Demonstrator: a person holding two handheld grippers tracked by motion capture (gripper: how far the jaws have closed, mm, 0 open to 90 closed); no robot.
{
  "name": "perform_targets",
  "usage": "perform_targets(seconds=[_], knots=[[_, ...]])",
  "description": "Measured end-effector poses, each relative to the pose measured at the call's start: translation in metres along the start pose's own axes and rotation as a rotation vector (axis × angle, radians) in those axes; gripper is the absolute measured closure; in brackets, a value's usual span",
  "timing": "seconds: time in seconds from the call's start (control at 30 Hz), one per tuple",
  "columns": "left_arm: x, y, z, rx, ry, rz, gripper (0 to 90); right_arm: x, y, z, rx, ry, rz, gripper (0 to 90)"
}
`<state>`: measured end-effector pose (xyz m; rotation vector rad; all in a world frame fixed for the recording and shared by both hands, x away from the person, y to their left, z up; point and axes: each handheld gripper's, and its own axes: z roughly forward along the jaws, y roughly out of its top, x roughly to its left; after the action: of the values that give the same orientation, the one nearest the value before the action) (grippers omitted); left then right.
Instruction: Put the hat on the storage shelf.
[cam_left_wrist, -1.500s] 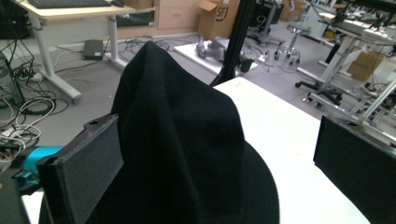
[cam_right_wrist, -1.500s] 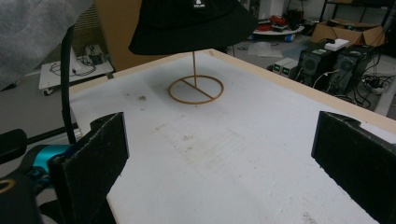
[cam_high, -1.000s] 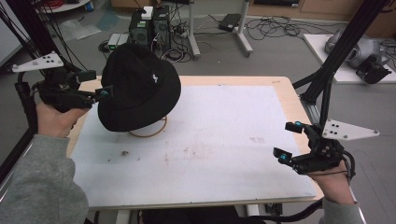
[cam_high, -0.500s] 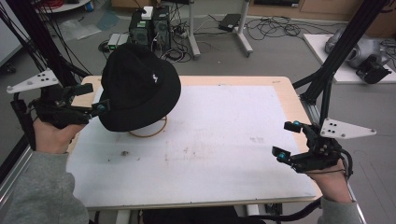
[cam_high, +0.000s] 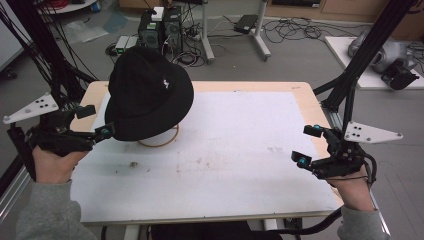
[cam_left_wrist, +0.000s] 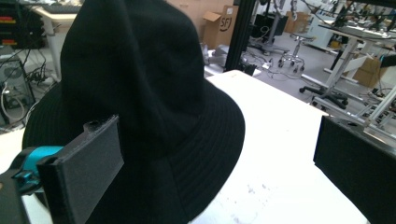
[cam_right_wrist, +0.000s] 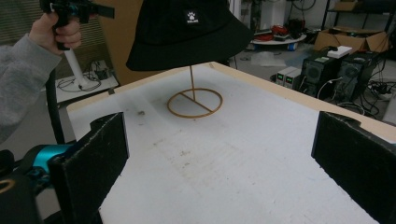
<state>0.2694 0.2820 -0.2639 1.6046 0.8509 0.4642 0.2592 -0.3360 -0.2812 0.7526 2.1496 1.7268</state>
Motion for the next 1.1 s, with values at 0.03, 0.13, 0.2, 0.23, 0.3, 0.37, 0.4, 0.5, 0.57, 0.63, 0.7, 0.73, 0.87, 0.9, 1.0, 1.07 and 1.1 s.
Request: perform_targets(seconds=[0.03, 0.13, 0.2, 0.23, 0.3, 0.37, 0.4, 0.5, 0.57, 0.63, 0.7, 0.73, 0.87, 0.9, 1.0, 1.07, 1.1], knots=[[-0.001, -0.002, -0.002, -0.002, 0.003, -0.004, 2.0, -0.001, 0.0, 0.0, -0.003, -0.002, -0.001, 3.1], [-0.003, -0.007, -0.007, -0.004, 0.007, -0.005, 2.0, -0.003, 0.0, 0.001, -0.009, -0.007, 0.009, 3.1], [-0.005, -0.01, -0.01, -0.009, 0.012, -0.005, 2.0, -0.004, -0.001, 0.001, -0.011, -0.011, 0.014, 3.1], [-0.006, -0.012, -0.012, -0.014, 0.012, -0.004, 2.0, -0.004, -0.001, 0.001, -0.014, -0.012, 0.012, 3.1], [-0.008, -0.015, -0.014, -0.018, 0.014, -0.002, 2.0, -0.005, -0.001, 0.002, -0.013, -0.019, 0.012, 3.1], [-0.009, -0.018, -0.017, -0.024, 0.008, -0.004, 2.0, -0.006, -0.001, 0.002, -0.015, -0.019, 0.01, 3.1], [-0.01, -0.02, -0.017, -0.026, 0.003, -0.005, 2.0, -0.006, -0.001, 0.002, -0.016, -0.018, 0.012, 3.1], [-0.011, -0.025, -0.019, -0.028, -0.009, -0.004, 2.0, -0.007, -0.001, 0.003, -0.022, -0.018, 0.01, 3.1], [-0.011, -0.029, -0.02, -0.042, -0.025, 0.002, 2.0, -0.007, 0.0, 0.003, -0.023, -0.02, 0.013, 3.1], [-0.011, -0.032, -0.022, -0.045, -0.022, 0.014, 2.0, -0.008, -0.001, 0.003, -0.026, -0.02, 0.01, 3.1], [-0.01, -0.033, -0.022, -0.036, -0.026, 0.009, 2.0, -0.008, -0.001, 0.003, -0.023, -0.02, 0.012, 3.1], [-0.01, -0.034, -0.022, -0.036, -0.029, 0.012, 2.0, -0.008, -0.001, 0.003, -0.021, -0.02, 0.013, 3.1], [-0.011, -0.037, -0.026, -0.038, -0.036, 0.013, 2.0, -0.009, -0.001, 0.004, -0.024, -0.022, 0.009, 3.1], [-0.012, -0.039, -0.027, -0.037, -0.039, 0.008, 2.0, -0.009, -0.001, 0.004, -0.025, -0.025, 0.007, 3.1], [-0.014, -0.044, -0.029, -0.019, -0.037, 0.007, 2.0, -0.009, -0.001, 0.003, -0.035, -0.041, 0.001, 3.1], [-0.014, -0.046, -0.029, -0.022, -0.041, 0.003, 2.0, -0.009, -0.001, 0.003, -0.046, -0.061, 0.008, 3.1], [-0.015, -0.046, -0.029, -0.024, -0.041, 0.002, 2.0, -0.009, -0.001, 0.002, -0.053, -0.07, 0.002, 3.1]])
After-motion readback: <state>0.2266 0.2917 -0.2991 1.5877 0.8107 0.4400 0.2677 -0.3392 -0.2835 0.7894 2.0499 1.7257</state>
